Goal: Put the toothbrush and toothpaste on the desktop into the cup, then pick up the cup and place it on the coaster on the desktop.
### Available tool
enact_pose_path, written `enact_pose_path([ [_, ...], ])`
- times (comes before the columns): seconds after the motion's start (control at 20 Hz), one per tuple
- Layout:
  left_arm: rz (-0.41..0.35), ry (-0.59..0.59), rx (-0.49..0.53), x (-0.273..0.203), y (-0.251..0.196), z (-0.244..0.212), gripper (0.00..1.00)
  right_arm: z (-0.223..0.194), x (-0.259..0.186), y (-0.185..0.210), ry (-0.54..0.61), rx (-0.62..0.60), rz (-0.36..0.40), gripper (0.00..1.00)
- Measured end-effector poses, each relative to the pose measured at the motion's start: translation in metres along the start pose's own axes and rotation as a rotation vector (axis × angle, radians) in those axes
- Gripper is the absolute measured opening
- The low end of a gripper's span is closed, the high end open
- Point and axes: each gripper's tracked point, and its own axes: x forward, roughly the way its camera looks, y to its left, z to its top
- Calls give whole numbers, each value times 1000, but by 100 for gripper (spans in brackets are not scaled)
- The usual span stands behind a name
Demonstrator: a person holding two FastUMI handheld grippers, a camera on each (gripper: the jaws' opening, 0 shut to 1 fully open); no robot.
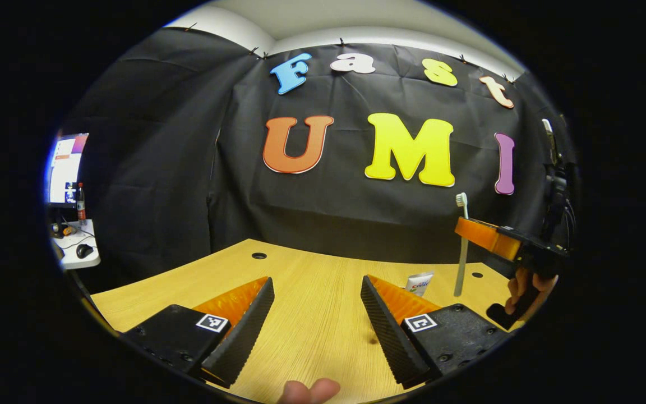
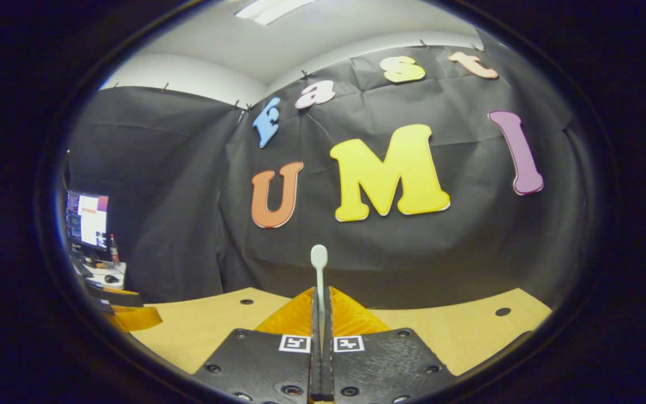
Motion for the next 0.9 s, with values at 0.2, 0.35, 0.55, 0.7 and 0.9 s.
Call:
enact_pose_path([
  [0.2,7,17,4,-5,5,-7,98,-1,28,5,-48,33,11,0],
  [0.35,10,36,21,-5,5,-11,98,-12,38,17,-53,35,43,0],
  [0.55,8,38,20,-5,6,-12,98,-27,46,27,-42,36,58,0],
  [0.7,12,44,14,-2,8,-14,98,-37,48,34,-28,27,74,0],
  [0.9,13,56,8,-1,11,-18,98,-45,49,40,-13,1,87,0],
])
